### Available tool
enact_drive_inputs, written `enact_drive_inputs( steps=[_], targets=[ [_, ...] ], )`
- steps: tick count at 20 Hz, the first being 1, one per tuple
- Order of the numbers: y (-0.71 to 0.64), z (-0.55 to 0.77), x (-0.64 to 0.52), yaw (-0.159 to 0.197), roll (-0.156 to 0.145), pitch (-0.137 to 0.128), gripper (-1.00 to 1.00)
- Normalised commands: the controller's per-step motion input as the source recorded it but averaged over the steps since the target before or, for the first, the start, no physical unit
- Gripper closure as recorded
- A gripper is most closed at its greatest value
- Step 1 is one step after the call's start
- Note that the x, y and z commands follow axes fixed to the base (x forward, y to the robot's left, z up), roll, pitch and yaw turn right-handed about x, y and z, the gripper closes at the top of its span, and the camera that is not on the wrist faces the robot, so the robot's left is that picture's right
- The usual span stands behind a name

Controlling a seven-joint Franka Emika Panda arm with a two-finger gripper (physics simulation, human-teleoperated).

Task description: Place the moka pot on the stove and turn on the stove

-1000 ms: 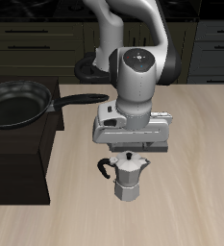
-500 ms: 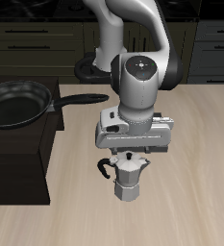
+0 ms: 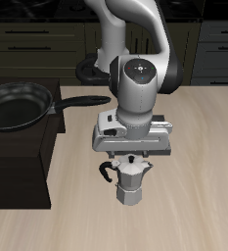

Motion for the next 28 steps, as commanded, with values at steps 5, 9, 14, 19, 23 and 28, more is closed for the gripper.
enact_drive_inputs(
  steps=[5, 9, 14, 19, 23, 28],
  targets=[
    [-0.1, 0.06, 0.0, -0.008, -0.019, -0.009, -1.0],
    [0.08, -0.03, 0.04, -0.009, 0.023, 0.009, -1.0],
    [0.16, 0.0, 0.1, -0.003, 0.025, 0.009, -1.0],
    [0.04, 0.04, 0.1, -0.019, 0.015, 0.006, -1.0],
    [-0.03, -0.05, 0.01, 0.005, 0.001, 0.004, -1.0],
    [-0.13, -0.24, 0.03, -0.033, -0.012, 0.055, -1.0]
  ],
)
